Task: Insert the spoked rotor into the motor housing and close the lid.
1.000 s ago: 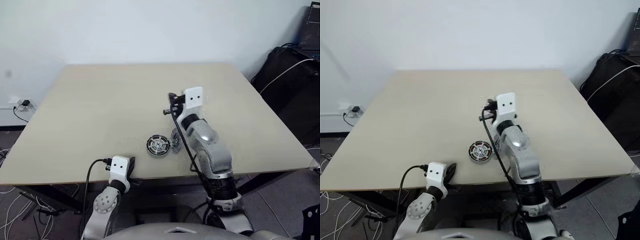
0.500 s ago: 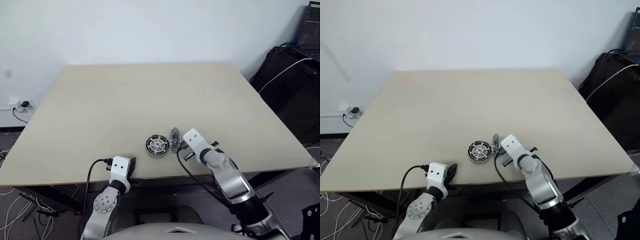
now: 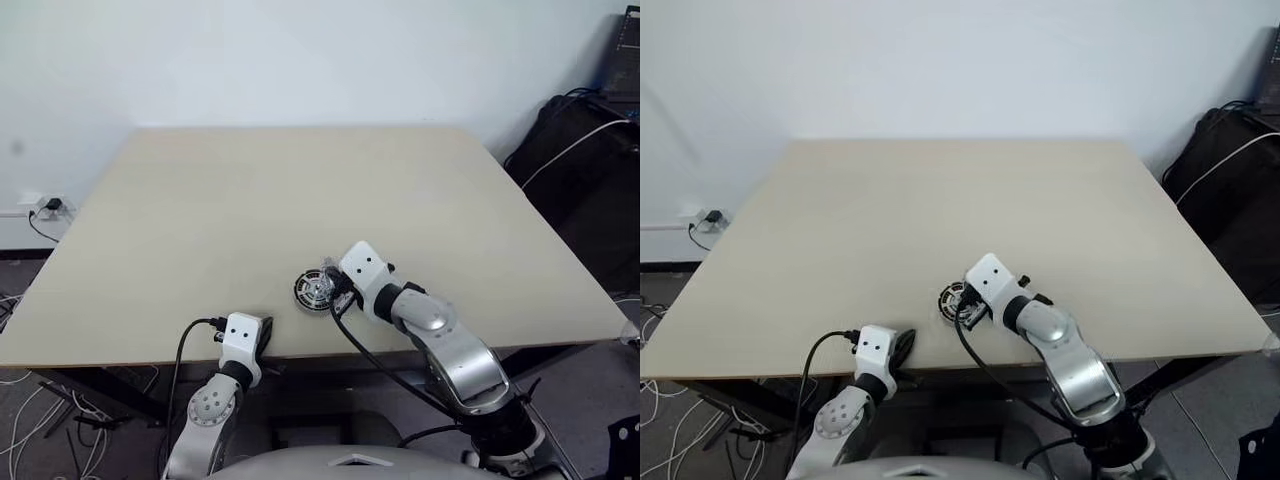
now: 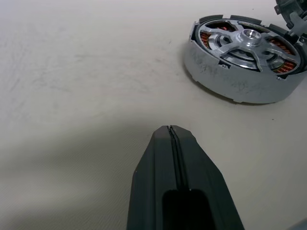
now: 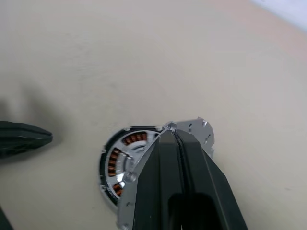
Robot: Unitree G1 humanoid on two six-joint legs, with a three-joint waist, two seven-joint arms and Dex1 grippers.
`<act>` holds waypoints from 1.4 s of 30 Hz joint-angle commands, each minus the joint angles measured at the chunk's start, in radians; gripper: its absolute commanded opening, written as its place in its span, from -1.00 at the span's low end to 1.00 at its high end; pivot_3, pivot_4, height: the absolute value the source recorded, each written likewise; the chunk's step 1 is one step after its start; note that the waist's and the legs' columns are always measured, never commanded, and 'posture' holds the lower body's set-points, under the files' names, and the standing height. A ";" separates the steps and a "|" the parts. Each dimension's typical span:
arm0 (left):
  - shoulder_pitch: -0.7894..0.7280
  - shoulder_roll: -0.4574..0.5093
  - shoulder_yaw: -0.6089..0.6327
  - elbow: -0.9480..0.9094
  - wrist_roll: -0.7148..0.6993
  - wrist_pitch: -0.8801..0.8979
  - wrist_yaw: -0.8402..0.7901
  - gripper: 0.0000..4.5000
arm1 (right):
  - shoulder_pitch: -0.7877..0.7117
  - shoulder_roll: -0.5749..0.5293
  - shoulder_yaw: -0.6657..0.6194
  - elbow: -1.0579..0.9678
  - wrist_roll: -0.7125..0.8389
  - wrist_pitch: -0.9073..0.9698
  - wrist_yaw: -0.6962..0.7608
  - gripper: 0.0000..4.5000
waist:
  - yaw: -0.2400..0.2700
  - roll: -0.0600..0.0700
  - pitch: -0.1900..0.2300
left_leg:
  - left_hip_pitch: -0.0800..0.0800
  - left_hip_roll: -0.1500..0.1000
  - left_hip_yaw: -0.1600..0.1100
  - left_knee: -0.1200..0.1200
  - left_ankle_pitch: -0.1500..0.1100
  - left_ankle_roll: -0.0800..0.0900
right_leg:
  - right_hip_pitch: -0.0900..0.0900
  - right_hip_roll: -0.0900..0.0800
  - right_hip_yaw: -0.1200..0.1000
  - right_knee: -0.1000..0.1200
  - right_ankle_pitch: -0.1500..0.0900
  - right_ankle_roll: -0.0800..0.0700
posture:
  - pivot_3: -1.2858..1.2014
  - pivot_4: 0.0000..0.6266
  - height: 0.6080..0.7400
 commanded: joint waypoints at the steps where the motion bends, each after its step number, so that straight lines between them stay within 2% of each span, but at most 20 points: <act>1: -0.006 0.003 0.000 -0.041 -0.004 -0.007 -0.002 -1.00 | -0.005 0.010 0.010 0.041 0.013 -0.023 0.003 -0.99 | 0.001 0.000 0.000 | 0.000 0.000 0.000 0.000 0.000 0.000 | 0.000 0.000 0.000 0.000 0.000 0.000 | 0.03 -1.00 1.00; 9: -0.006 0.007 0.002 -0.047 -0.004 -0.005 -0.001 -1.00 | -0.010 0.077 -0.016 0.233 0.021 -0.090 -0.050 -0.99 | 0.005 -0.001 -0.001 | 0.001 0.000 0.000 0.000 0.000 0.000 | 0.001 0.000 0.000 0.000 0.000 0.000 | 0.03 -1.00 1.00; 18: -0.010 0.010 0.001 -0.046 -0.004 -0.003 0.000 -1.00 | -0.102 0.159 0.004 0.454 0.006 -0.191 -0.075 -0.99 | -0.003 0.000 0.000 | 0.001 0.000 0.001 0.000 0.000 0.000 | 0.001 0.001 0.000 0.001 0.002 -0.003 | 0.03 -1.00 1.00; 21: -0.009 0.009 0.002 -0.048 -0.004 -0.003 0.004 -1.00 | -0.108 0.180 0.010 0.478 0.010 -0.199 -0.065 -0.99 | -0.003 0.000 0.000 | 0.001 0.000 0.001 -0.001 0.000 0.000 | 0.000 0.001 0.000 0.001 0.002 -0.003 | 0.03 -1.00 1.00; 26: -0.003 0.006 0.006 -0.052 -0.003 -0.007 0.011 -1.00 | -0.070 0.205 -0.055 0.423 0.079 -0.395 -0.027 -0.99 | -0.003 0.000 0.000 | 0.001 0.000 0.001 -0.001 0.000 0.000 | 0.001 0.000 0.001 0.000 0.002 -0.003 | 0.03 -1.00 1.00; 30: -0.003 0.006 0.005 -0.052 -0.003 -0.007 0.011 -1.00 | -0.072 0.126 -0.073 0.422 0.122 -0.498 0.094 -0.99 | -0.002 0.000 0.000 | 0.001 0.000 0.001 -0.001 0.000 0.000 | 0.001 0.000 0.001 0.000 0.002 -0.003 | 0.03 -1.00 1.00; 35: -0.007 0.006 0.002 -0.050 -0.002 -0.006 0.008 -1.00 | -0.074 0.054 -0.081 0.447 0.148 -0.517 0.186 -0.30 | -0.002 0.000 0.000 | 0.001 0.000 0.001 -0.001 0.000 0.000 | 0.001 0.001 0.001 0.000 0.002 -0.003 | 0.03 -1.00 1.00; 42: -0.010 0.008 0.005 -0.049 -0.003 -0.003 0.006 -1.00 | -0.090 0.038 -0.106 0.496 0.219 -0.440 0.265 0.73 | -0.001 0.000 0.000 | 0.002 0.000 0.001 -0.001 0.000 0.000 | 0.002 0.001 0.001 0.000 0.002 -0.003 | 0.03 -1.00 1.00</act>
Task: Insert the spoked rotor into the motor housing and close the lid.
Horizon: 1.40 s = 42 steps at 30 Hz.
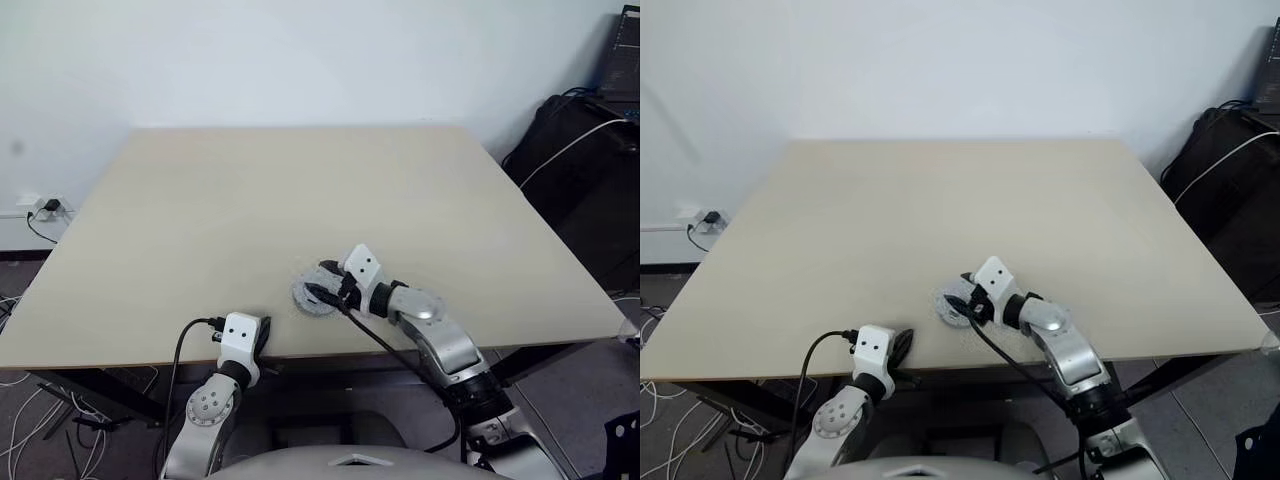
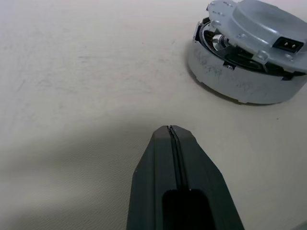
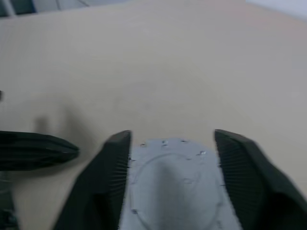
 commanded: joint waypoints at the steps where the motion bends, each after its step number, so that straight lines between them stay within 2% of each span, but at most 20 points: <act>1: -0.008 0.000 0.001 -0.047 -0.003 -0.004 0.000 -1.00 | -0.027 0.000 -0.023 0.013 0.041 0.024 0.039 0.87 | 0.000 0.000 0.000 | 0.000 0.000 0.000 0.000 0.000 0.000 | 0.000 0.000 0.000 0.000 0.000 0.000 | 0.03 -1.00 1.00; 2: -0.008 0.001 0.002 -0.048 -0.004 -0.004 0.000 -1.00 | -0.031 0.004 -0.024 0.021 0.047 0.029 0.044 0.99 | 0.001 0.000 0.000 | 0.000 0.000 0.000 0.000 0.000 0.000 | 0.000 0.000 0.000 0.000 0.000 0.000 | 0.03 -1.00 1.00; 8: 0.003 0.002 0.006 -0.057 -0.004 -0.005 0.005 -1.00 | -0.066 0.044 -0.049 0.108 0.071 0.054 0.036 0.99 | 0.001 0.000 0.000 | 0.000 0.000 0.000 0.000 0.000 0.000 | 0.000 0.000 0.000 0.000 0.000 0.000 | 0.03 -1.00 1.00; 15: 0.008 0.000 0.010 -0.061 -0.004 -0.006 0.012 -1.00 | -0.113 0.053 -0.036 0.206 0.029 0.040 0.010 0.99 | 0.001 0.000 0.000 | 0.000 0.000 0.000 0.000 0.000 0.000 | 0.000 0.000 0.000 0.000 0.000 0.000 | 0.03 -1.00 1.00; 27: 0.006 -0.002 0.008 -0.059 -0.006 -0.007 0.015 -1.00 | -0.087 0.023 0.000 0.203 -0.032 -0.017 0.042 0.99 | 0.001 0.001 -0.001 | 0.000 0.000 0.001 0.000 0.000 0.000 | 0.000 0.000 0.001 0.000 0.000 0.000 | 0.03 -1.00 1.00; 30: 0.004 -0.002 0.007 -0.058 -0.005 -0.006 0.014 -1.00 | -0.088 0.030 -0.005 0.211 -0.041 -0.032 0.030 0.76 | 0.000 0.001 -0.001 | 0.000 0.000 0.001 0.000 0.000 0.000 | 0.000 0.000 0.001 0.000 0.000 0.000 | 0.03 -1.00 1.00; 32: 0.003 -0.001 0.007 -0.058 -0.006 -0.006 0.013 -1.00 | -0.090 0.036 -0.012 0.213 -0.039 -0.032 0.028 0.48 | 0.000 0.001 -0.001 | 0.000 0.000 0.001 0.000 0.000 0.000 | 0.000 0.000 0.001 0.000 0.000 0.000 | 0.03 -1.00 1.00; 33: 0.003 -0.001 0.008 -0.058 -0.007 -0.005 0.013 -1.00 | -0.090 0.039 -0.015 0.213 -0.038 -0.033 0.028 0.43 | 0.000 0.001 -0.001 | 0.000 0.000 0.001 0.000 0.000 0.000 | 0.000 0.000 0.001 0.000 0.000 0.000 | 0.03 -1.00 1.00; 42: 0.009 -0.003 0.009 -0.058 -0.008 -0.009 0.015 -1.00 | -0.084 0.068 -0.040 0.190 -0.024 -0.023 -0.005 0.43 | -0.001 0.001 -0.001 | 0.000 0.000 0.001 0.000 0.000 0.000 | 0.000 0.000 0.001 0.000 0.000 0.000 | 0.03 -1.00 1.00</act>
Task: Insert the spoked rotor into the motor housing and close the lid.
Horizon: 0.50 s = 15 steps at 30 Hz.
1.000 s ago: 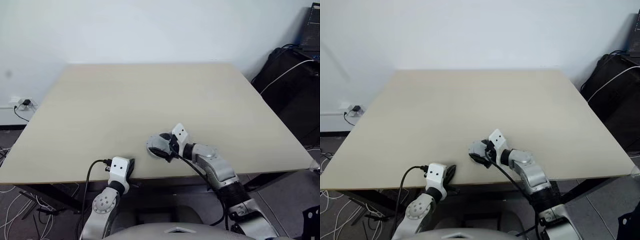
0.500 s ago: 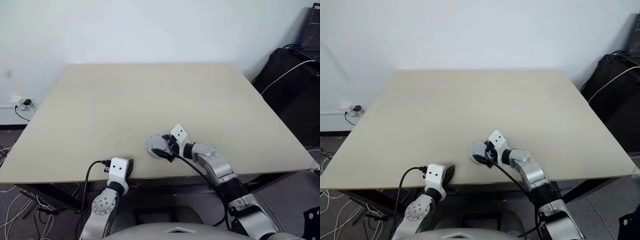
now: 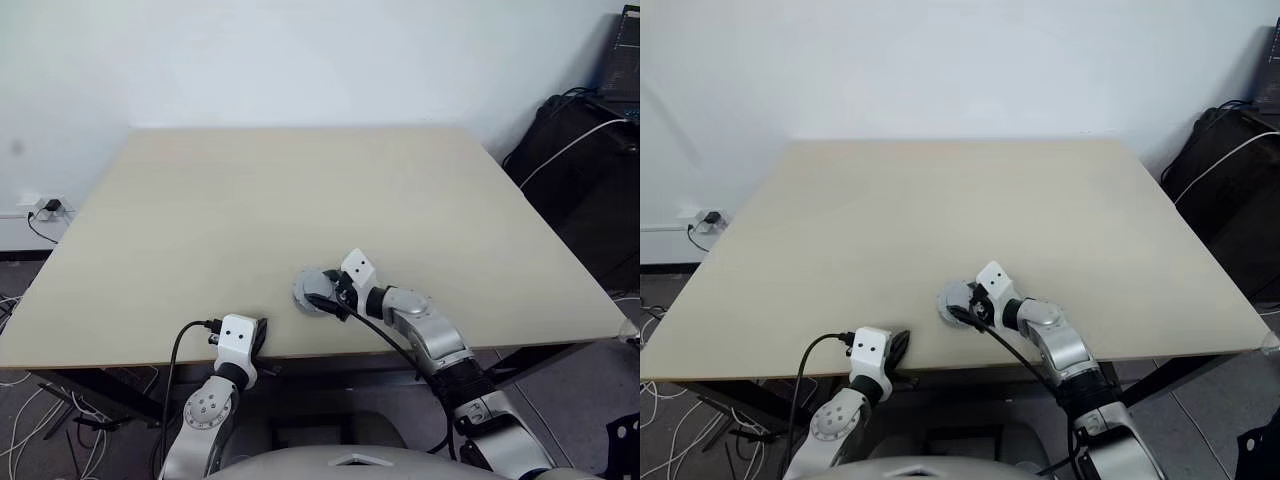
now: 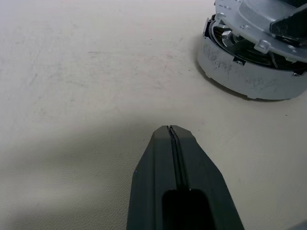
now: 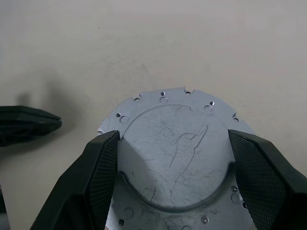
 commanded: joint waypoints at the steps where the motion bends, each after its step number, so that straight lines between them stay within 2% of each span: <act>1: -0.006 -0.003 0.002 -0.051 -0.006 -0.010 0.000 -1.00 | -0.013 0.017 -0.015 -0.041 0.000 -0.004 -0.028 0.43 | 0.000 0.000 0.000 | 0.000 0.000 0.000 0.000 0.000 0.000 | 0.000 0.000 0.000 0.000 0.000 0.000 | 0.03 -1.00 1.00; 15: -0.006 -0.001 0.001 -0.047 -0.006 -0.012 -0.003 -1.00 | -0.018 0.030 0.062 -0.066 -0.088 0.089 -0.088 0.43 | -0.005 0.000 -0.002 | 0.002 0.000 0.001 0.000 0.000 0.000 | 0.001 0.000 0.000 0.001 0.000 0.000 | 0.03 -1.00 1.00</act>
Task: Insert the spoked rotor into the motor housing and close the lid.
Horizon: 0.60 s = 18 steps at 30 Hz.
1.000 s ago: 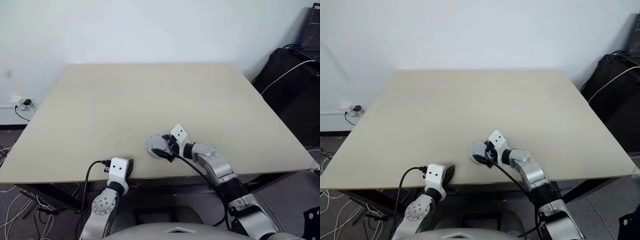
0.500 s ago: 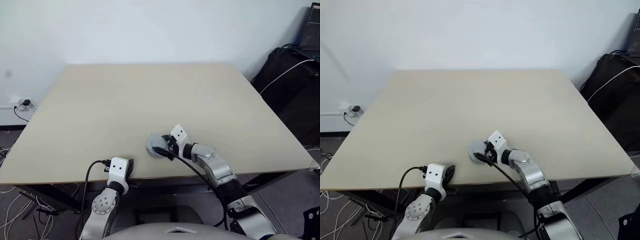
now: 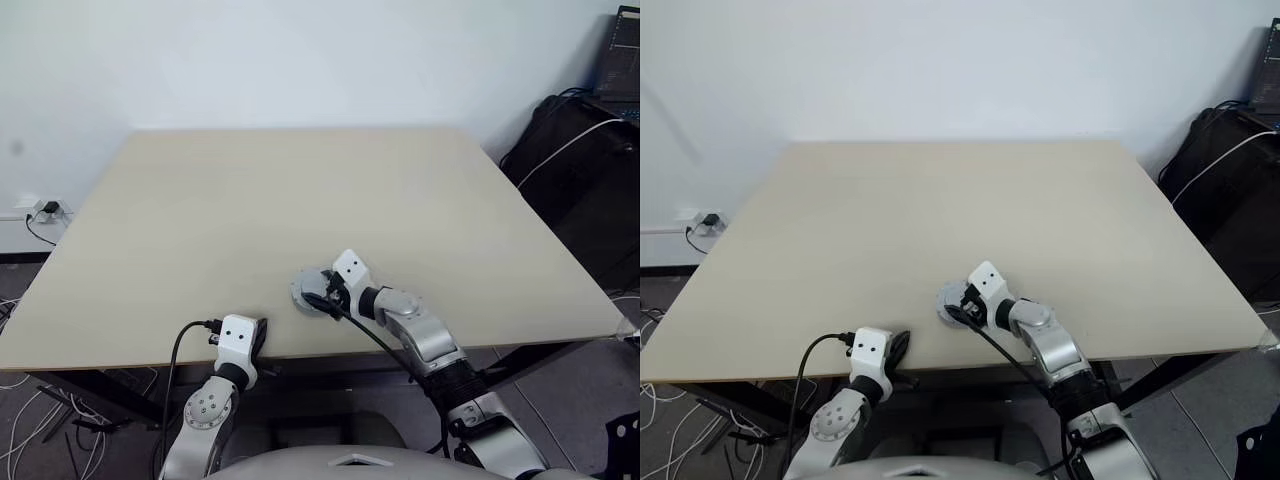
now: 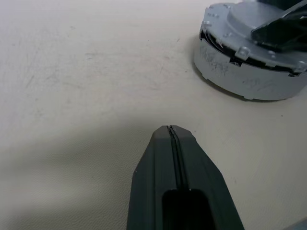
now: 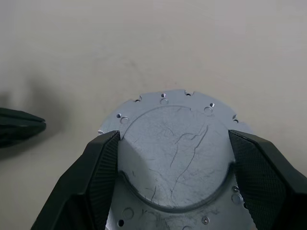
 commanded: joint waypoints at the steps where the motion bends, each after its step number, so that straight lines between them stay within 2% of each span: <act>1: -0.007 -0.001 0.002 -0.049 -0.006 -0.011 -0.002 -1.00 | -0.017 0.001 0.026 -0.028 -0.023 0.026 -0.004 0.43 | -0.002 0.000 0.000 | 0.000 0.000 0.000 0.000 0.000 0.000 | 0.000 0.000 0.000 0.000 0.000 0.000 | 0.03 -1.00 1.00; 18: -0.006 -0.001 0.004 -0.054 -0.007 -0.006 -0.001 -1.00 | -0.054 0.001 0.051 -0.047 -0.058 0.133 -0.018 0.43 | -0.005 0.001 -0.003 | 0.001 0.000 0.000 0.000 0.000 0.000 | 0.000 0.000 0.000 0.000 0.000 0.000 | 0.03 -1.00 1.00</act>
